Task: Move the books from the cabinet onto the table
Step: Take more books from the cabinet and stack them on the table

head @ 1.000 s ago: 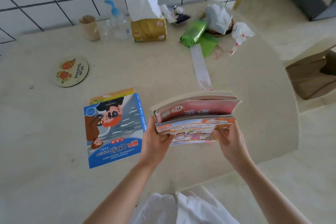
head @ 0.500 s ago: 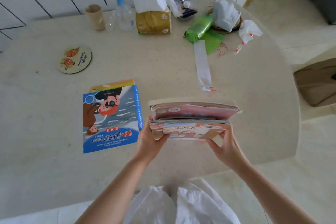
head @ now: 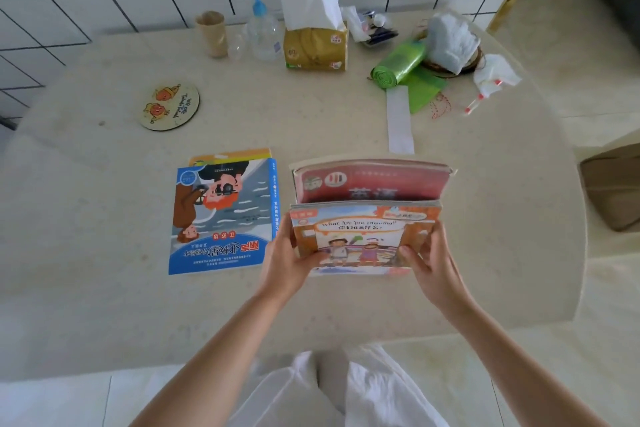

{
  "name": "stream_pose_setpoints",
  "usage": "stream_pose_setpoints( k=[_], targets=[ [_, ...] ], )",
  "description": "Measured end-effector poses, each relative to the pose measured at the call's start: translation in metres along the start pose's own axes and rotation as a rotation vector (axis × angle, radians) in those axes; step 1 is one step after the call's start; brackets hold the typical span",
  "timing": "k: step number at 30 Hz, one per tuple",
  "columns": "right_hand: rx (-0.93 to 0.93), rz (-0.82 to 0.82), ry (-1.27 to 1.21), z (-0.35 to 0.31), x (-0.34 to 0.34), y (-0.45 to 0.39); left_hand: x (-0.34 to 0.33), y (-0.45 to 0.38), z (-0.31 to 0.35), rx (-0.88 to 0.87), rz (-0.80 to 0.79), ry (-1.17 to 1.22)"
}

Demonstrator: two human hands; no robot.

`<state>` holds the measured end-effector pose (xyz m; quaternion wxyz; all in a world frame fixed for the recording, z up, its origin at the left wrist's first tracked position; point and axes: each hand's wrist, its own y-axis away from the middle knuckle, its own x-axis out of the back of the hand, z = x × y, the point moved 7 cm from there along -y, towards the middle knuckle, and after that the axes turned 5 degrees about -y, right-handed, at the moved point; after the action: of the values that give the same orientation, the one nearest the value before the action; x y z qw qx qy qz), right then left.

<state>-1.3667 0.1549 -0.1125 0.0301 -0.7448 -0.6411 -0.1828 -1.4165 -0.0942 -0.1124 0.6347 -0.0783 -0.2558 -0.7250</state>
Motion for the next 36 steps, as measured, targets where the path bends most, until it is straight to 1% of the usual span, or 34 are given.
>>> stream_pose_setpoints(
  k=[3,8,10,12,17,20,22,25,27,29,32,36],
  targets=[
    [-0.074,-0.016,-0.076,-0.011,-0.004,-0.009,0.01,0.007,-0.002,0.076,0.0,0.152],
    [-0.222,-0.041,-0.211,-0.043,-0.036,-0.022,0.047,0.01,-0.018,0.263,0.051,0.215],
    [-0.291,-0.06,-0.267,-0.053,-0.059,-0.028,0.065,0.007,-0.025,0.312,0.044,0.278],
    [-0.356,-0.08,-0.304,-0.063,-0.089,-0.035,0.091,0.002,-0.035,0.323,0.051,0.303],
    [-0.466,-0.118,-0.293,-0.073,-0.163,-0.046,0.152,-0.008,-0.068,0.38,0.088,0.332],
    [-0.522,-0.11,-0.285,-0.074,-0.202,-0.053,0.184,-0.021,-0.084,0.382,0.081,0.309],
    [-0.562,-0.091,-0.266,-0.072,-0.224,-0.059,0.198,-0.032,-0.095,0.388,0.049,0.274],
    [-0.61,-0.052,-0.222,-0.07,-0.242,-0.069,0.204,-0.047,-0.109,0.418,-0.023,0.208],
    [-0.648,-0.026,-0.2,-0.067,-0.25,-0.073,0.204,-0.054,-0.118,0.429,-0.037,0.17],
    [-0.671,-0.031,-0.148,-0.063,-0.258,-0.074,0.202,-0.058,-0.125,0.441,-0.004,0.142],
    [-0.661,-0.081,-0.059,-0.059,-0.267,-0.075,0.197,-0.055,-0.131,0.455,0.068,0.109],
    [-0.67,-0.091,-0.055,-0.058,-0.267,-0.076,0.199,-0.053,-0.133,0.454,0.107,0.08]
  ],
)
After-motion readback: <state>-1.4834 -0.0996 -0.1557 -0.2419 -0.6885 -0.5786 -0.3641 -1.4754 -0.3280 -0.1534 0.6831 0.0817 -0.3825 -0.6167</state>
